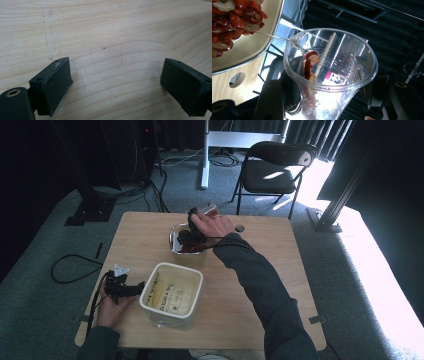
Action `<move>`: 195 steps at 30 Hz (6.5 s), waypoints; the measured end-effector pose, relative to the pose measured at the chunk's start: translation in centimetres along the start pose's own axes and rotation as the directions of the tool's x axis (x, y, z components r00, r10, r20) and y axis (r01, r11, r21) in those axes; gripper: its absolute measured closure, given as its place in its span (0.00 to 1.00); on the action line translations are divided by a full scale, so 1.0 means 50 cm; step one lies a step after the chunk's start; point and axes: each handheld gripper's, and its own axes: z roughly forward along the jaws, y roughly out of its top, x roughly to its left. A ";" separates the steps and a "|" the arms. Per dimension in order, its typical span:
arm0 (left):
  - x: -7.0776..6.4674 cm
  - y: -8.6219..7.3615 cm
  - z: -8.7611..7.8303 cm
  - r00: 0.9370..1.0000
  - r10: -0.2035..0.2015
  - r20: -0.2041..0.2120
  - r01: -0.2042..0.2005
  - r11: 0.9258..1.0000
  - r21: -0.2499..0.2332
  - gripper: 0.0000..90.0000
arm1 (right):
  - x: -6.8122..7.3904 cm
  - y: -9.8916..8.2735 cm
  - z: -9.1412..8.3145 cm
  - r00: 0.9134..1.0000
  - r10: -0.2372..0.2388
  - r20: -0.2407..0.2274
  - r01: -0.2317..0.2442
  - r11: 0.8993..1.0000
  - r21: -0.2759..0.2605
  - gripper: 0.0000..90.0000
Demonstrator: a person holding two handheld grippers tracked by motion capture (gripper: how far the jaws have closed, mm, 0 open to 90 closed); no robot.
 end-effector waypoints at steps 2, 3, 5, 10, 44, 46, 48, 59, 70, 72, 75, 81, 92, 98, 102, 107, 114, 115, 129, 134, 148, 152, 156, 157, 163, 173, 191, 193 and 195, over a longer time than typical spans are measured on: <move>0.000 0.000 0.000 1.000 0.000 0.000 0.000 1.000 0.000 0.12 | 0.000 0.000 0.000 1.000 -0.003 0.000 0.003 1.000 -0.001 0.47; 0.000 0.000 0.000 1.000 0.000 0.000 0.000 1.000 0.000 0.12 | 0.000 0.000 0.000 1.000 -0.002 -0.001 0.002 1.000 -0.001 0.47; 0.000 0.000 0.000 1.000 0.000 0.000 0.000 1.000 0.000 0.12 | 0.000 0.000 0.000 1.000 -0.002 -0.001 0.002 1.000 0.000 0.47; 0.000 0.000 0.000 1.000 0.000 0.000 0.000 1.000 0.000 0.12 | 0.000 -0.001 0.001 1.000 0.003 -0.005 -0.003 1.000 0.003 0.47; 0.000 0.000 0.000 1.000 0.000 0.000 0.000 1.000 0.000 0.12 | 0.001 0.006 -0.003 1.000 0.002 -0.007 -0.002 1.000 -0.008 0.47; 0.000 0.000 0.000 1.000 0.000 0.000 0.000 1.000 0.000 0.12 | 0.002 0.006 -0.003 1.000 0.010 -0.008 -0.010 1.000 -0.011 0.47; 0.000 0.000 0.000 1.000 0.000 0.000 0.000 1.000 0.000 0.12 | 0.003 0.005 -0.003 1.000 0.011 -0.011 -0.011 1.000 -0.012 0.47; 0.000 0.000 0.000 1.000 -0.002 0.001 0.002 1.000 0.000 0.12 | -0.031 -0.038 -0.022 0.921 0.348 -0.173 -0.369 0.923 -0.107 0.47; -0.001 0.000 0.000 1.000 -0.003 0.000 0.003 1.000 -0.002 0.12 | -0.051 -0.116 -0.010 0.594 0.659 -0.461 -0.773 0.626 -0.100 0.47; -0.001 0.000 0.000 1.000 -0.002 0.000 0.003 1.000 -0.002 0.12 | -0.054 -0.132 -0.006 0.511 0.688 -0.515 -0.830 0.551 -0.087 0.47; 0.000 0.000 0.000 1.000 -0.002 0.001 0.002 1.000 -0.002 0.12 | -0.056 -0.151 -0.004 0.423 0.706 -0.568 -0.881 0.467 -0.077 0.47; 0.000 0.000 0.000 1.000 -0.001 0.001 0.001 1.000 -0.001 0.12 | -0.052 -0.180 -0.011 0.267 0.709 -0.653 -0.949 0.311 -0.049 0.47; 0.000 0.000 0.000 1.000 -0.001 0.001 0.001 1.000 0.000 0.12 | -0.046 -0.211 -0.050 0.135 0.657 -0.742 -0.988 0.146 -0.051 0.46; 0.000 0.000 0.000 1.000 -0.001 0.000 0.001 1.000 0.000 0.12 | -0.050 -0.210 -0.093 0.109 0.594 -0.797 -0.994 0.075 -0.080 0.46; 0.000 0.000 0.000 1.000 -0.001 0.000 0.001 1.000 0.000 0.12 | -0.051 -0.203 -0.117 0.112 0.563 -0.819 -0.994 0.055 -0.098 0.45; -0.001 0.000 0.000 1.000 -0.004 0.001 0.004 1.000 -0.001 0.12 | -0.051 -0.186 -0.166 0.120 0.491 -0.863 -0.992 0.023 -0.125 0.45; 0.000 0.000 0.000 1.000 -0.001 0.001 0.001 1.000 0.001 0.12 | -0.039 -0.155 -0.211 0.109 0.413 -0.904 -0.992 -0.006 -0.122 0.44; 0.000 0.000 0.000 1.000 -0.001 0.001 0.001 1.000 0.001 0.12 | -0.038 -0.151 -0.217 0.112 0.408 -0.906 -0.992 -0.006 -0.125 0.44; 0.000 0.000 0.000 1.000 -0.001 0.001 0.001 1.000 0.001 0.12 | -0.010 -0.101 -0.245 0.099 0.316 -0.943 -0.995 0.018 -0.099 0.41; 0.000 0.000 0.000 1.000 -0.001 0.001 0.001 1.000 0.001 0.12 | -0.003 -0.089 -0.245 0.102 0.306 -0.947 -0.995 0.026 -0.098 0.41; 0.000 0.000 0.000 1.000 -0.001 0.001 0.001 1.000 0.002 0.12 | 0.005 -0.080 -0.244 0.092 0.297 -0.951 -0.996 0.028 -0.088 0.41; 0.000 0.000 0.000 1.000 -0.001 0.001 0.001 1.000 0.001 0.12 | 0.007 -0.076 -0.245 0.098 0.289 -0.952 -0.995 0.036 -0.092 0.41; 0.000 0.000 0.000 1.000 -0.001 0.001 0.001 1.000 0.001 0.12 | 0.009 -0.074 -0.244 0.099 0.288 -0.953 -0.995 0.040 -0.091 0.40; 0.000 0.000 0.000 1.000 -0.001 0.001 0.001 1.000 0.001 0.12 | 0.010 -0.073 -0.244 0.096 0.284 -0.954 -0.995 0.039 -0.089 0.39; -0.001 -0.001 -0.001 1.000 -0.001 0.001 0.001 1.000 0.002 0.12 | 0.012 -0.062 -0.243 0.040 0.246 -0.969 -0.999 0.034 -0.033 0.17; -0.001 -0.001 0.000 1.000 -0.001 0.001 0.001 1.000 0.002 0.12 | 0.008 -0.077 -0.237 0.022 0.236 -0.972 -1.000 0.002 -0.022 0.15; -0.001 -0.001 -0.001 1.000 -0.002 0.001 0.002 1.000 0.001 0.12 | 0.068 -0.159 -0.224 0.011 0.481 -0.877 -1.000 -0.019 -0.023 0.24; -0.001 -0.001 -0.001 1.000 -0.002 0.001 0.002 1.000 0.000 0.12 | 0.083 -0.174 -0.220 -0.002 0.512 -0.859 -1.000 -0.025 -0.012 0.24; -0.001 -0.001 0.000 1.000 0.000 -0.001 0.000 1.000 -0.001 0.12 | 0.099 -0.189 -0.217 -0.012 0.540 -0.841 -1.000 -0.024 -0.001 0.25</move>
